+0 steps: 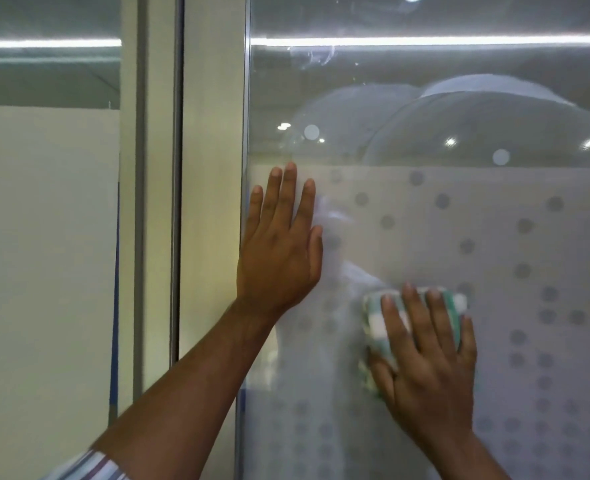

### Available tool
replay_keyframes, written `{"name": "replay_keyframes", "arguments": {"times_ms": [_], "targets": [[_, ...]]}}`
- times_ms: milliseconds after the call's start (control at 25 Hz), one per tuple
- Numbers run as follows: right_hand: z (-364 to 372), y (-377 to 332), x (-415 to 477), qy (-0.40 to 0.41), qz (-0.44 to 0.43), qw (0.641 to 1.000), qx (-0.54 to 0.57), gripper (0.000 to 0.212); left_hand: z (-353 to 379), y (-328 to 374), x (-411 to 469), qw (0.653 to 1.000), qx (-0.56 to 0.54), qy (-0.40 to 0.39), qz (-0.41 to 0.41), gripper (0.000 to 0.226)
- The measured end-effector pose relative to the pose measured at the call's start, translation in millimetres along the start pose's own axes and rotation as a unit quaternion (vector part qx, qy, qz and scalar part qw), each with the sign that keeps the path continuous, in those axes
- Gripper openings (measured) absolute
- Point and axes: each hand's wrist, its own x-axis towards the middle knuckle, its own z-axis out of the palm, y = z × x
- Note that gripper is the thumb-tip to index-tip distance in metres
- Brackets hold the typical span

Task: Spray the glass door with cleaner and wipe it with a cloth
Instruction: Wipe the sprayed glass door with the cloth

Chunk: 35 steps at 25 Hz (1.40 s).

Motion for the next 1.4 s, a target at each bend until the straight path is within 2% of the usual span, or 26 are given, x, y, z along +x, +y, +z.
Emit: {"name": "replay_keyframes", "arguments": {"times_ms": [240,320,440,680,880,1120,1240,1400], "targets": [[-1,-6,150,0.025,0.06,0.997,0.029,0.07,2,0,-1,1.0,0.003,-0.003,0.001,0.065],[-3,-15,191,0.03,0.053,0.998,0.031,0.07,2,0,0,1.0,0.002,0.0,0.0,0.064],[-2,-28,227,0.013,-0.003,1.0,0.026,0.07,2,-1,-1,1.0,-0.006,0.0,0.002,0.064],[-9,9,222,0.015,-0.058,0.998,0.02,0.068,3,-2,0,1.0,0.013,0.003,0.007,0.066],[-24,83,211,0.023,-0.011,1.0,0.007,0.065,3,-5,-1,0.999,0.025,0.024,0.02,0.065],[-40,190,191,0.046,0.058,0.997,-0.02,0.065,-2,4,1,0.999,0.052,0.002,0.015,0.066],[-47,228,178,0.063,0.107,0.992,-0.02,0.063,-9,43,10,0.999,0.044,-0.005,0.011,0.069],[-52,253,160,0.063,0.135,0.989,-0.012,0.063,-3,130,37,1.0,-0.01,-0.009,0.025,0.073]]}}
